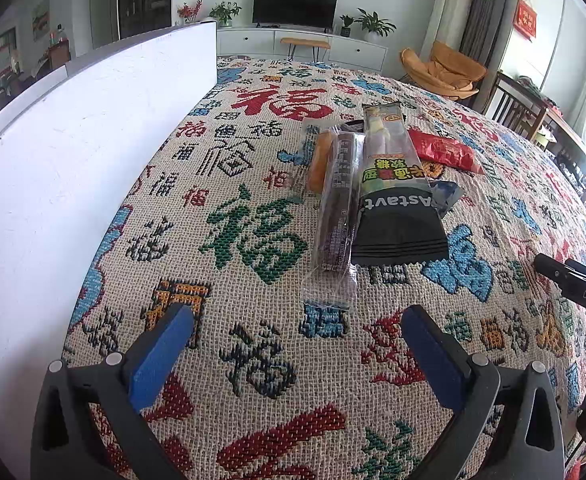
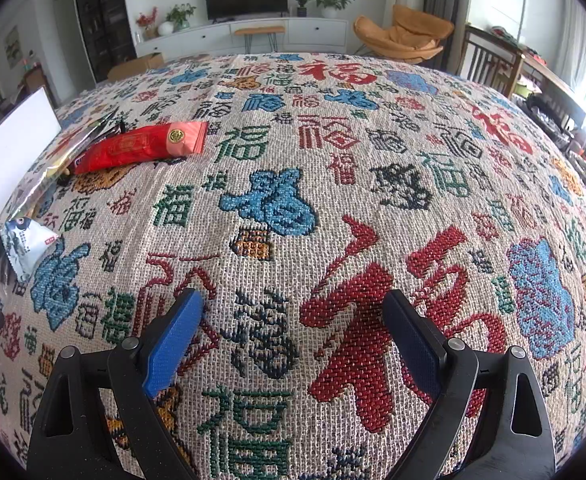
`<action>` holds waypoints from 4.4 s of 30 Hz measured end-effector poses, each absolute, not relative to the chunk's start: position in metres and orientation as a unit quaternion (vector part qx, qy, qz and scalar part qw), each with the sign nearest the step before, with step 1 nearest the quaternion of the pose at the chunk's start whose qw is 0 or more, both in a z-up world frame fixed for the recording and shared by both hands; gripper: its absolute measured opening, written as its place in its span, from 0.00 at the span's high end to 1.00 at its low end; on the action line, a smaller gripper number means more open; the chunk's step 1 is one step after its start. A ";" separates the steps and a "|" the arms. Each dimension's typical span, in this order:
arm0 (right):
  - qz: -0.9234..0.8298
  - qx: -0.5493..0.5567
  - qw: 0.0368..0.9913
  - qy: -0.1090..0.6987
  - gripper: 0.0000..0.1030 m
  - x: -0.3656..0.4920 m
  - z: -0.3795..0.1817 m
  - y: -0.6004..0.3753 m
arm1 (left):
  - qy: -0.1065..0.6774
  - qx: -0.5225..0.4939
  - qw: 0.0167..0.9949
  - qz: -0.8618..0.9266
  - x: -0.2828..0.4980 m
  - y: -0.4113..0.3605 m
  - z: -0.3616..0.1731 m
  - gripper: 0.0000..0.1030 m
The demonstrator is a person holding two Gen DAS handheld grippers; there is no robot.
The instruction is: Organize snacks
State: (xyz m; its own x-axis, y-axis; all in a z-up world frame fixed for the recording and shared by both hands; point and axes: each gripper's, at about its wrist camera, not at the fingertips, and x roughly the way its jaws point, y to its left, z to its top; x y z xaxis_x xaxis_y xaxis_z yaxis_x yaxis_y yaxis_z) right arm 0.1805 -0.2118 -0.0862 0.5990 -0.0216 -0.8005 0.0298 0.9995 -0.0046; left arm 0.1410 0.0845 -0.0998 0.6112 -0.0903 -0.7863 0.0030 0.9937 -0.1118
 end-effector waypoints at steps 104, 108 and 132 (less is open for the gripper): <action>-0.017 0.006 0.894 0.449 0.09 0.180 -0.086 -0.212 | 0.506 -0.049 0.859 -0.053 0.179 0.087 -0.083 0.82; -0.017 0.006 0.894 0.449 0.09 0.180 -0.086 -0.212 | 0.517 -0.032 0.854 -0.047 0.144 0.091 -0.085 0.81; -0.017 0.006 0.893 0.449 0.09 0.180 -0.086 -0.212 | 0.450 -0.001 0.893 -0.014 0.141 0.092 -0.102 0.05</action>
